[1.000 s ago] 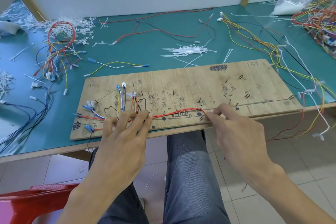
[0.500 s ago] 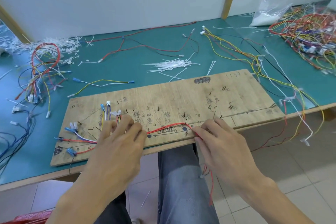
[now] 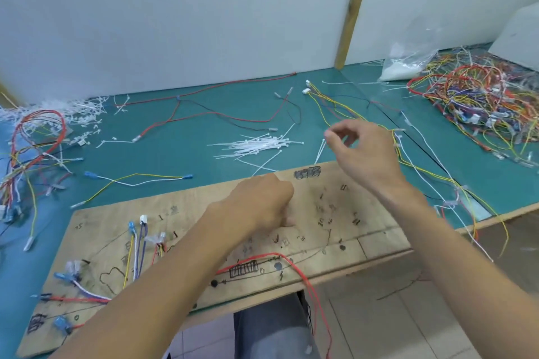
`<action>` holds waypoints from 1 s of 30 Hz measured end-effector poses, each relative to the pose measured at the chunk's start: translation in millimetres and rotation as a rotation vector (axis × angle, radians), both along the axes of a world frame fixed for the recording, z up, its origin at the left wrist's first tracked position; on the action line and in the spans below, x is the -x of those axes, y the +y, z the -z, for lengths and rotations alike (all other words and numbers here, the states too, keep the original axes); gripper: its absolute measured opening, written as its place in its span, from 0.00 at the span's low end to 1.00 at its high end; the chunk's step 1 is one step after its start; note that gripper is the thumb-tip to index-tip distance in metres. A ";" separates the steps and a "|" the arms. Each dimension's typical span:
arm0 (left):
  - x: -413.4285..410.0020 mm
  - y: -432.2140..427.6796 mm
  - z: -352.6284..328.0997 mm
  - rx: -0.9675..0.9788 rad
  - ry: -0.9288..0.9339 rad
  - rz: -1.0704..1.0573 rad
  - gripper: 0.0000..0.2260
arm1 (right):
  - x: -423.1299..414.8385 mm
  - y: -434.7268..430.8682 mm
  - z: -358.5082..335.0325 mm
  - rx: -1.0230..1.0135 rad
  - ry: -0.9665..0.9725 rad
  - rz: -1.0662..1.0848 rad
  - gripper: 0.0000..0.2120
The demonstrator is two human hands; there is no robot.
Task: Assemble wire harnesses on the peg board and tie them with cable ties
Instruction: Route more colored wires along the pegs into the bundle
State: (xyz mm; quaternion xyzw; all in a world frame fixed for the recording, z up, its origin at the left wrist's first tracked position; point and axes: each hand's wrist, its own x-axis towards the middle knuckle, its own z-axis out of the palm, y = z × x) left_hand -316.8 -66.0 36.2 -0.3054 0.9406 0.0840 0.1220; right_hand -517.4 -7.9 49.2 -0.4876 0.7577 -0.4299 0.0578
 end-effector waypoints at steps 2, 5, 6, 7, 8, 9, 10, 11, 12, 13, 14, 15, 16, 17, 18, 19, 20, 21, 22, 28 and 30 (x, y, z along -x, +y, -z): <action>3.4 -3.9 0.1 -0.066 0.002 -0.026 0.17 | 32.6 -55.7 -5.9 -0.103 0.022 0.019 0.05; 5.9 -5.0 1.1 -0.146 -0.005 -0.071 0.18 | 67.8 -132.3 -6.6 -0.281 0.151 0.072 0.19; 5.8 -5.0 0.9 -0.163 -0.007 -0.081 0.18 | 75.1 -152.9 -5.2 -0.352 0.219 0.092 0.24; 5.3 -4.9 0.3 -0.178 -0.007 -0.092 0.18 | 80.8 -170.0 -3.3 -0.433 0.292 0.112 0.26; 5.2 -4.9 -0.6 -0.193 -0.004 -0.105 0.17 | 85.5 -183.4 -0.1 -0.516 0.350 0.125 0.26; 4.8 -4.8 -1.5 -0.209 -0.002 -0.119 0.17 | 89.8 -193.9 4.1 -0.589 0.390 0.130 0.23; 4.5 -4.5 -2.3 -0.223 -0.001 -0.131 0.17 | 93.9 -201.8 8.9 -0.640 0.411 0.130 0.19; 4.3 -4.5 -2.9 -0.233 0.001 -0.140 0.16 | 98.3 -208.0 13.4 -0.659 0.416 0.132 0.15; 3.9 -4.4 -3.3 -0.239 0.004 -0.144 0.16 | 102.8 -212.9 17.5 -0.645 0.413 0.138 0.12; 3.5 -3.9 -3.6 -0.244 0.006 -0.146 0.16 | 108.3 -216.7 20.9 -0.603 0.402 0.149 0.09; 3.1 -3.4 -4.0 -0.250 0.010 -0.148 0.16 | 114.2 -219.5 23.1 -0.537 0.372 0.159 0.08; 2.3 -2.9 -4.4 -0.258 0.017 -0.152 0.17 | 120.0 -221.5 23.7 -0.462 0.319 0.164 0.10; 1.7 -2.7 -4.6 -0.266 0.027 -0.155 0.17 | 125.2 -222.2 22.2 -0.391 0.254 0.165 0.13; 0.8 -2.4 -4.8 -0.273 0.035 -0.157 0.18 | 130.0 -221.4 19.6 -0.326 0.193 0.166 0.17; 0.3 -2.1 -4.8 -0.279 0.041 -0.156 0.18 | 134.4 -220.2 16.7 -0.269 0.149 0.161 0.19; -0.4 -1.7 -4.5 -0.284 0.046 -0.156 0.18 | 138.5 -218.8 13.4 -0.221 0.118 0.145 0.19; -0.8 -1.5 -4.1 -0.291 0.052 -0.156 0.18 | 142.0 -217.9 10.1 -0.189 0.092 0.123 0.19; -1.4 -1.0 -3.8 -0.297 0.057 -0.158 0.18 | 143.5 -217.0 5.8 -0.171 0.060 0.098 0.18; -1.7 -0.9 -3.5 -0.300 0.062 -0.158 0.18 | 143.2 -216.1 0.0 -0.162 0.014 0.069 0.18; -0.9 -1.2 -3.1 -0.294 0.060 -0.155 0.18 | 144.0 -197.6 -50.3 -0.103 -0.405 -0.076 0.16; -0.5 -1.5 -3.2 -0.298 0.053 -0.157 0.18 | 147.4 -185.9 -61.9 -0.099 -0.481 -0.125 0.17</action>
